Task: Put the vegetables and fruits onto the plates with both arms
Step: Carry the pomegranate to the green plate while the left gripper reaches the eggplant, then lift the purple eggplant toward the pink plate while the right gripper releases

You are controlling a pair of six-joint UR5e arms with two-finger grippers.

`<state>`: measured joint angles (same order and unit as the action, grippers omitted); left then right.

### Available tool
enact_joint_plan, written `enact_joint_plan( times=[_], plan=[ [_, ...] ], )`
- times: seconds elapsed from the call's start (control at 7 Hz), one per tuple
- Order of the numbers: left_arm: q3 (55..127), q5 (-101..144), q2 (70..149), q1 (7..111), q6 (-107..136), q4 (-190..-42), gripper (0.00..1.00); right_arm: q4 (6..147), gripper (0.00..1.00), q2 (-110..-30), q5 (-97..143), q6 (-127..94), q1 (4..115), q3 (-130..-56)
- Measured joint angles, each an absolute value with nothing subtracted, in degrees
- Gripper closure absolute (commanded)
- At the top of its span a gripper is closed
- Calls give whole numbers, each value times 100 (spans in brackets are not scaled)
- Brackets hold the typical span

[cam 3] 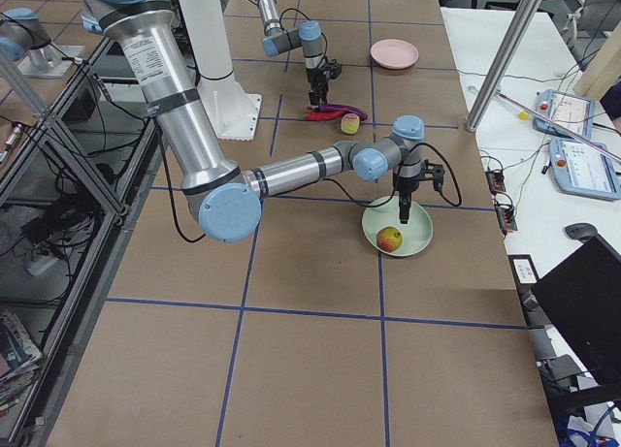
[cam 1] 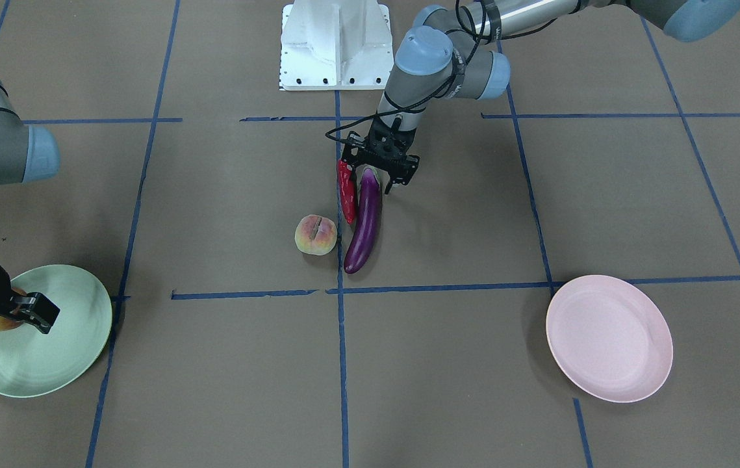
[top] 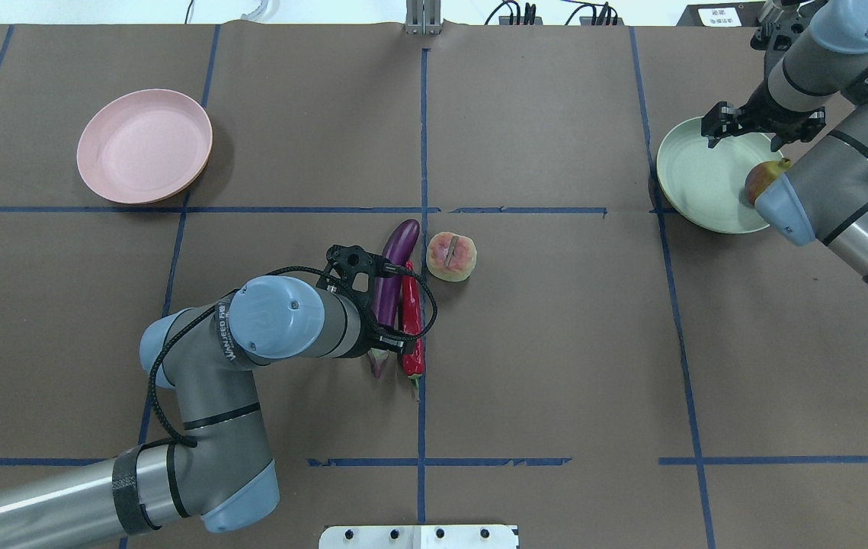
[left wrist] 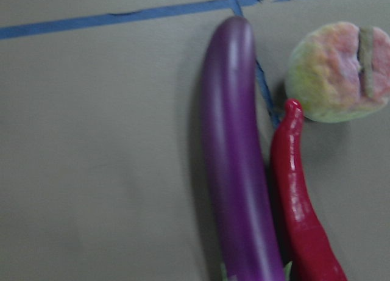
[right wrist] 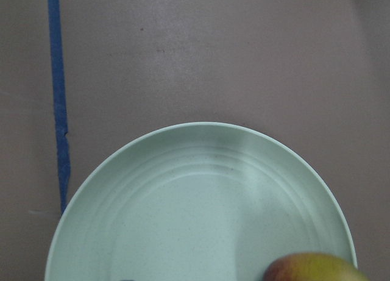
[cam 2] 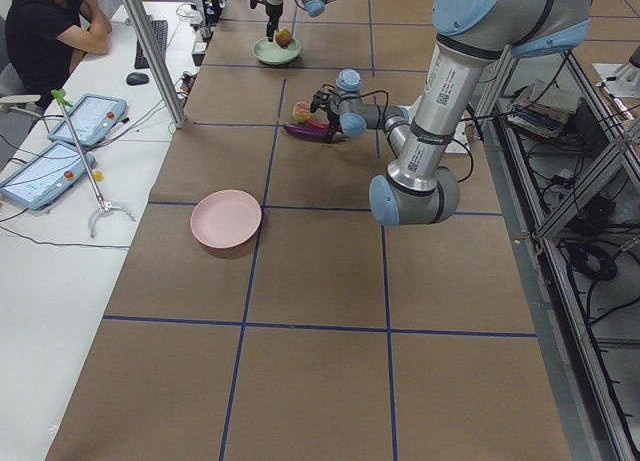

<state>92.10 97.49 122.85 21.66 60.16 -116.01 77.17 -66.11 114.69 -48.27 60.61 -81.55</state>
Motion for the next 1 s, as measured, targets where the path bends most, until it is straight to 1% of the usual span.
enact_joint_plan(
  times=[0.14, 0.57, 0.86, 1.0],
  plan=[
    [9183, 9729, 12274, 2176, 6002, -11561, 100, 7717, 0, -6610, 11499, -4826, 6067, -8184],
    [9312, 9740, 12270, 2416, 6024, -11530, 100, 7734, 0, -6640, 11583, -4831, 6078, -8399],
    [9608, 9739, 12139, 2893, 6336, -11525, 100, 7731, 0, -6679, 11757, -5370, 5895, -8888],
    [9702, 9763, 11925, 3249, 6709, -11523, 97, 7715, 0, -6668, 11814, -6156, 5515, -9268]
  ],
)
